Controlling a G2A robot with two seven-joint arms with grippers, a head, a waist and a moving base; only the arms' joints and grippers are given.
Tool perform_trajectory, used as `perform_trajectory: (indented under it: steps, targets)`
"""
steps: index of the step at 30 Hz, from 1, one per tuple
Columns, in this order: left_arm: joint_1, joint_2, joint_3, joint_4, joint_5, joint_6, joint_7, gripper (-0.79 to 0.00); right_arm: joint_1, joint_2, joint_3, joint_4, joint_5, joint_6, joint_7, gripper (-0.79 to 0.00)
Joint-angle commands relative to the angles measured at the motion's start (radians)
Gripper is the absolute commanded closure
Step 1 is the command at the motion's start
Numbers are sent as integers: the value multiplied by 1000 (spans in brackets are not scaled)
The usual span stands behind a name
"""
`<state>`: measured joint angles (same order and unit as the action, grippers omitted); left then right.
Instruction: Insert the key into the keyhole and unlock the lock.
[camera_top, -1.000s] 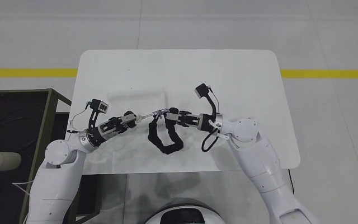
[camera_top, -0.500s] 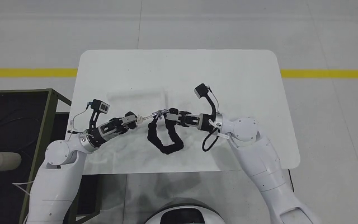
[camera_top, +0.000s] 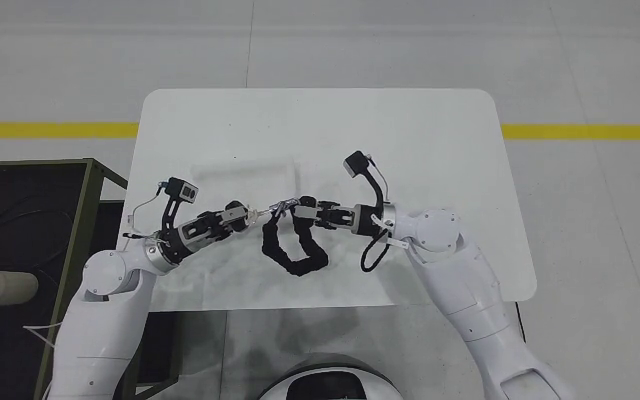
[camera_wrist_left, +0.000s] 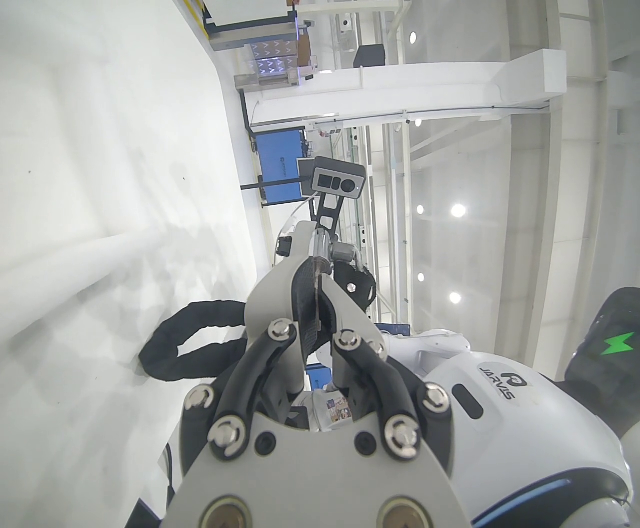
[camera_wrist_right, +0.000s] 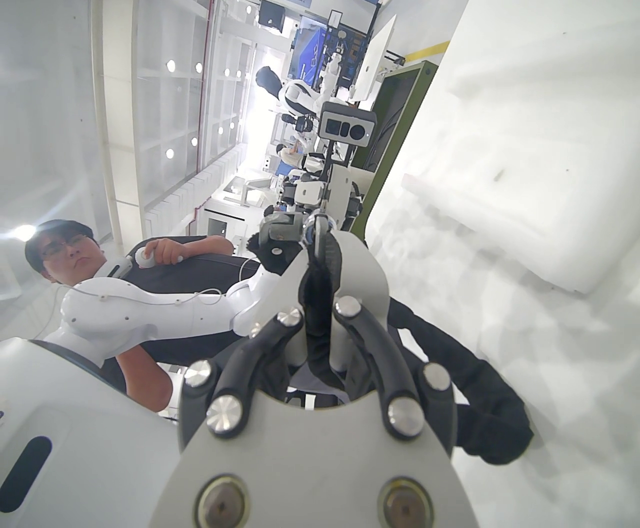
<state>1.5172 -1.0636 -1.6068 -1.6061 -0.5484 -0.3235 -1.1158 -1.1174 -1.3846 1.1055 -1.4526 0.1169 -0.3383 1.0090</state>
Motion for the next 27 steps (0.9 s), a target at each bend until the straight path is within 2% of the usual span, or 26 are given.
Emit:
perform_trajectory:
  steps: [1, 11, 12, 13, 14, 24, 25, 27]
  targets:
    - [-1, 0, 1, -1, -1, -2, -3, 0, 1, 0, -4, 2, 0, 0, -2, 0]
    - [-2, 0, 6, -3, 5, -9, -11, 0, 9, 0, -19, 10, 8, 0, -4, 0]
    - [-3, -1, 6, -2, -5, -9, -12, -126, 9, 1, -19, 11, 9, 1, -6, 0]
    - [-3, -1, 5, -1, -8, -9, -14, -690, 10, 1, -17, 11, 11, 2, -6, 0]
    - [-4, -1, 3, 1, -10, -9, -14, -785, 10, 2, -14, 12, 14, 1, -6, 0]
    - [-9, -2, 7, 17, -43, -11, -45, -785, 12, 6, -3, 26, 57, -1, 7, 0]
    - [-9, -2, 8, 17, -43, -14, -50, -708, 12, 6, -5, 28, 58, -1, 6, 0]
    - [-10, -2, 9, 17, -47, -20, -61, -388, 15, 5, -9, 31, 59, -2, 5, 0]
